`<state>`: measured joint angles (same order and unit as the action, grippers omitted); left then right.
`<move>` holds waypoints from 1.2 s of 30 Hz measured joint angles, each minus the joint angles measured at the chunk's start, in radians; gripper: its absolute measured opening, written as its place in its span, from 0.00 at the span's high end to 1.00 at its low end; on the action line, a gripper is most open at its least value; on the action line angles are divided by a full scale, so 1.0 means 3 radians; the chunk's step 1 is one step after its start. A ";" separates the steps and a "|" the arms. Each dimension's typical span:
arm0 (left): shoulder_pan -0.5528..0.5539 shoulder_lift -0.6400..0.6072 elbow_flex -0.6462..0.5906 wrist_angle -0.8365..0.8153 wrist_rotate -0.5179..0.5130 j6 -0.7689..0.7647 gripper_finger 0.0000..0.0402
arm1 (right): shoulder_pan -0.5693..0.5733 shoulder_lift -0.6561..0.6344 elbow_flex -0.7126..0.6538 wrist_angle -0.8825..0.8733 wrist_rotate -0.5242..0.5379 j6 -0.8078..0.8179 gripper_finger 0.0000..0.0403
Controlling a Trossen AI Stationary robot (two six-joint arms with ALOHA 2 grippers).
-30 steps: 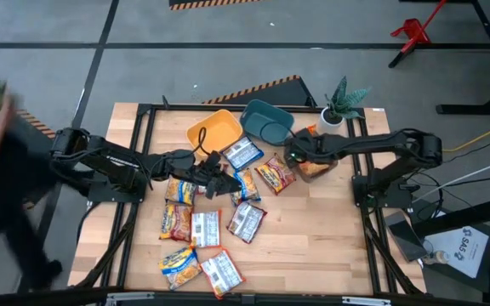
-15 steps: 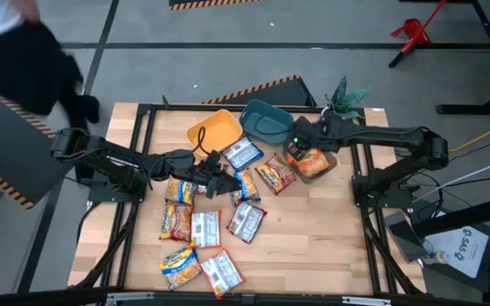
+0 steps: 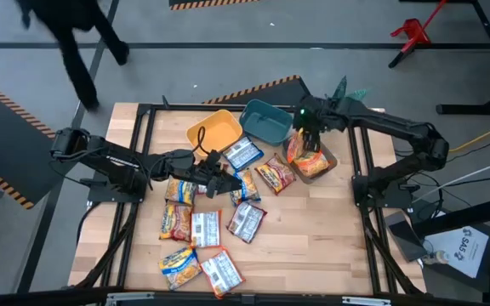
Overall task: Sort Maruchan noodles
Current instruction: Put the bottom right orange noodle pack into the black bin
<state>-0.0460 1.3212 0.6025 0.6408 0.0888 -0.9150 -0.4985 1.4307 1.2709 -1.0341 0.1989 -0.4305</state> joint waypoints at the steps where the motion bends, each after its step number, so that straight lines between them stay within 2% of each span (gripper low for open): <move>1: 0.0000 0.0000 0.0000 0.0001 0.0001 0.0000 0.47 | -0.0086 0.0000 0.0000 -0.0011 -0.0131 -0.0119 0.45; 7: 0.0000 0.0000 0.0000 0.0001 -0.0008 0.0003 0.47 | -0.0424 0.0046 -0.0004 -0.0093 -0.0814 -0.0675 0.45; 11: 0.0000 0.0000 0.0000 0.0001 -0.0040 0.0017 0.47 | -0.0437 0.0103 -0.0004 -0.0015 -0.0987 -0.1007 0.45; 18: 0.0000 0.0000 0.0000 0.0001 -0.0167 0.0019 0.47 | -0.0435 0.0321 -0.0004 -0.0125 -0.0989 -0.1256 0.45; 25: 0.0000 0.0000 0.0000 0.0001 -0.0176 0.0017 0.47 | -0.0435 0.0559 -0.0004 0.0112 -0.0985 -0.1472 0.45; 31: 0.0000 0.0000 0.0000 0.0001 -0.0260 0.0011 0.47 | -0.0435 0.0638 -0.0003 0.0041 -0.0976 -0.1733 0.45; 36: 0.0000 0.0000 0.0000 0.0001 -0.0268 -0.0001 0.47 | -0.0433 0.0610 0.0012 0.0110 -0.0574 -0.1635 0.45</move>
<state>-0.0460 1.3212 0.6025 0.6411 0.0083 -0.9151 -0.6285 1.6139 1.2745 -1.0013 0.0268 -0.9211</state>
